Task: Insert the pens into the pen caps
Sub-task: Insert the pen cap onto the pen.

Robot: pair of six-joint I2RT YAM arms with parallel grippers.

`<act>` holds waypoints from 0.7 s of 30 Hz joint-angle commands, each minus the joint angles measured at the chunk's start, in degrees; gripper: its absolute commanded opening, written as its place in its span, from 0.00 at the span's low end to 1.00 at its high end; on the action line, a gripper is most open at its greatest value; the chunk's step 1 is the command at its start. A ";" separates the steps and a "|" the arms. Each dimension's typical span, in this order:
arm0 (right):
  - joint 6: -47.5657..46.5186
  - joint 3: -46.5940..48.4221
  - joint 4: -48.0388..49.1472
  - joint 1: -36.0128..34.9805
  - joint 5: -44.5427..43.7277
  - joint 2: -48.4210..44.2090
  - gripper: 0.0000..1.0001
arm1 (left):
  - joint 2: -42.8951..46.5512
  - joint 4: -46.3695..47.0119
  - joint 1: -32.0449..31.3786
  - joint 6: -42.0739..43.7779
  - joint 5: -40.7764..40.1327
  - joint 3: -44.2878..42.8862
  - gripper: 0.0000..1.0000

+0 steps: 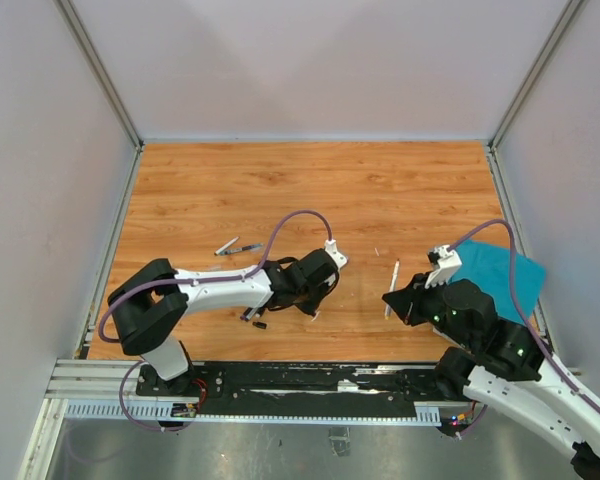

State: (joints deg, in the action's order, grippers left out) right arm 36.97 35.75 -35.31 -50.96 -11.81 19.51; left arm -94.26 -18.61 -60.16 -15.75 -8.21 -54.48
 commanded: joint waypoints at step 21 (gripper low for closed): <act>-4.78 -7.03 12.83 -0.81 4.80 2.14 0.01 | 21.35 29.40 0.31 -11.30 3.89 17.62 0.00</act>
State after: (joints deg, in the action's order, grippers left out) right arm 33.61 30.13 -25.63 -50.96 -8.01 22.44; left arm -76.05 3.11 -60.16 -23.20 -2.61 -38.22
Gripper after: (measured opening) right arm 0.074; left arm 0.182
